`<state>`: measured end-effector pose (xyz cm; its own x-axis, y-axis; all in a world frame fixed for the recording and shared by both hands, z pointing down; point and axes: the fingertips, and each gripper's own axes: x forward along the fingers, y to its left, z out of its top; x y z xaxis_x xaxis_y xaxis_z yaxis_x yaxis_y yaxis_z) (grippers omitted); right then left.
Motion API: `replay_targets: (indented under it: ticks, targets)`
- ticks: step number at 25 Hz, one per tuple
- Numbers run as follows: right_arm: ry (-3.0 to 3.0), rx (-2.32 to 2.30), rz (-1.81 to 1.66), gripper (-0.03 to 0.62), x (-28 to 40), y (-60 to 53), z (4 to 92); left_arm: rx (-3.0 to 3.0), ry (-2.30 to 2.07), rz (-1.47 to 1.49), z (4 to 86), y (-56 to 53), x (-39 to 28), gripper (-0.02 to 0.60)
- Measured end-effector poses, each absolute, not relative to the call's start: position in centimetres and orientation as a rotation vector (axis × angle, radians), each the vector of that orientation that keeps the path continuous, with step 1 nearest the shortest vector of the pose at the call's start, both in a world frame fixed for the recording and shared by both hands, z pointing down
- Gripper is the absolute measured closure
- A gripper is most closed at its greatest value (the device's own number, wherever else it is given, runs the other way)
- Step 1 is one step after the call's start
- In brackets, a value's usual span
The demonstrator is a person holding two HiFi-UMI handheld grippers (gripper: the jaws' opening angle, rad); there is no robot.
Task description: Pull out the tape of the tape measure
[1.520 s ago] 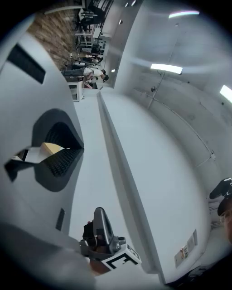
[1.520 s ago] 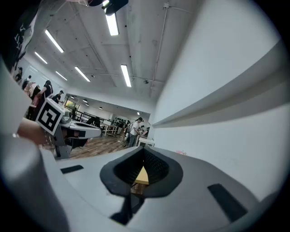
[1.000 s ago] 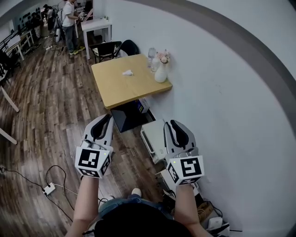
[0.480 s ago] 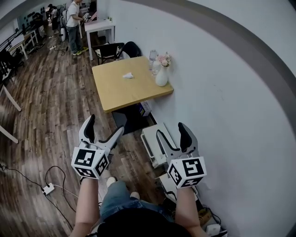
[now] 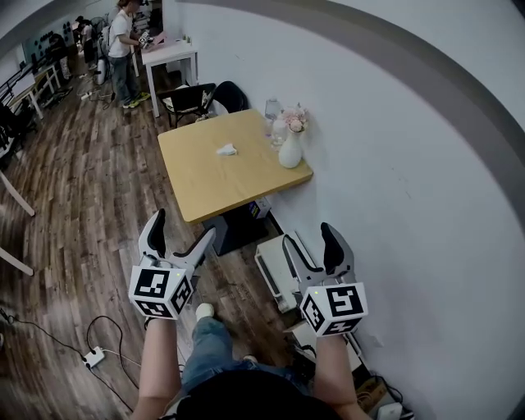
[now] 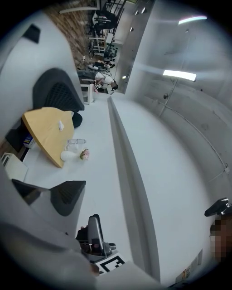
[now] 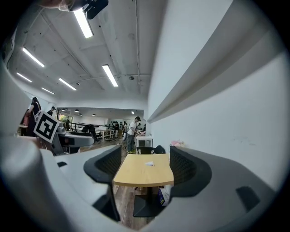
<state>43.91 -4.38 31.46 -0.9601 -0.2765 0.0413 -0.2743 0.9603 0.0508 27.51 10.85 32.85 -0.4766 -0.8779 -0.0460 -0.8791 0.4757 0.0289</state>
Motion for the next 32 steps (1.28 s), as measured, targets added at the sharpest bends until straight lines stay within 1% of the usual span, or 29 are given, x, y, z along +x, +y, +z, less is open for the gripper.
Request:
replay_targets:
  ticks: [13,20,25,32]
  targets:
    - [-3.05,0.546,-0.041,0.266,27.1,-7.2,31.4,-1.707,2.617,0.068,32.8,6.7,9.7,0.112]
    - [-3.004,0.654,0.022,0.267,19.6,-8.3,32.9,-1.813,2.584,0.043,34.0,5.3,1.7,0.112]
    - [-2.96,0.679,0.028,0.267,16.6,-7.7,34.1,-1.853,2.556,0.045,34.2,5.3,-2.0,0.114]
    - [-2.937,0.732,0.039,0.267,14.9,-9.2,35.3,-1.92,2.533,0.022,36.2,3.4,-3.7,0.115]
